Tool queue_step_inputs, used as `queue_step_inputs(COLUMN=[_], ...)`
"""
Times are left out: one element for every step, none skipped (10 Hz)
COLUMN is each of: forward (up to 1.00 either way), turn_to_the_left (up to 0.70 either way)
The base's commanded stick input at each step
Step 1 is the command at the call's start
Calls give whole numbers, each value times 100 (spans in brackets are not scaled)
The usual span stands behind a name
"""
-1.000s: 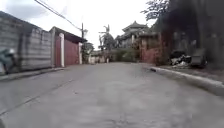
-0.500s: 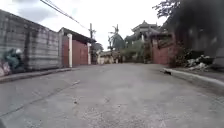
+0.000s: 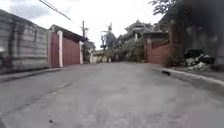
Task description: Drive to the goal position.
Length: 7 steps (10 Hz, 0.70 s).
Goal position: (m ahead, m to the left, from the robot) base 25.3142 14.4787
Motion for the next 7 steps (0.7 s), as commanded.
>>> queue_step_inputs(forward=[100,100,100,100,100,100,100], turn_to_the_left=[-21,-21,-21,-21,-21,-21,-21])
